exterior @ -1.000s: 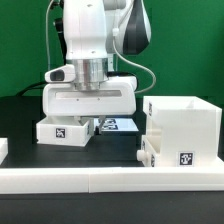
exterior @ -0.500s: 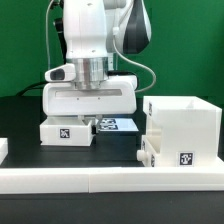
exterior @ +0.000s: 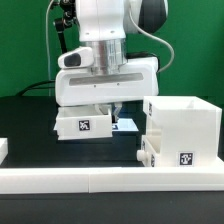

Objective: Assemble drawer

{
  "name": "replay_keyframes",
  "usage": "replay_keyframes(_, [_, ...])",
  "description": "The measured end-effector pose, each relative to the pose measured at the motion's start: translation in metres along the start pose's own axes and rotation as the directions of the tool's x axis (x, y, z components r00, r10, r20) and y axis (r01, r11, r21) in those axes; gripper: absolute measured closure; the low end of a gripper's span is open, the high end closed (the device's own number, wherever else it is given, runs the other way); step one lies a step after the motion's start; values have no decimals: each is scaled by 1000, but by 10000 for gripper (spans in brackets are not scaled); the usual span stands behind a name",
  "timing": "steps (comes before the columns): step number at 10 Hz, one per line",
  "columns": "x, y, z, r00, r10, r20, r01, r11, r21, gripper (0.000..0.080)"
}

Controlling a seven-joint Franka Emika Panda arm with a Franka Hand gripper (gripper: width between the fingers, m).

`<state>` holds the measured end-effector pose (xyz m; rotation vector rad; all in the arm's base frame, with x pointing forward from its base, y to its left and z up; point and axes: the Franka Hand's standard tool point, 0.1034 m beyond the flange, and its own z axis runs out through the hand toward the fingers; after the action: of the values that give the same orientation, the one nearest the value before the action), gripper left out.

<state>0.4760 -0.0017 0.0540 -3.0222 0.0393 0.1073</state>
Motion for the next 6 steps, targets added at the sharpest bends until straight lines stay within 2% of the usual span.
replay_keyframes(1, [16, -6, -6, 998, -44, 41, 44, 999, 14, 757])
replay_keyframes(2, [25, -8, -6, 996, -61, 65, 59, 998, 26, 757])
replay_keyframes(5, [25, -7, -4, 991, -121, 59, 119, 992, 30, 757])
replay_keyframes(6, [25, -5, -4, 971, -232, 55, 231, 972, 35, 757])
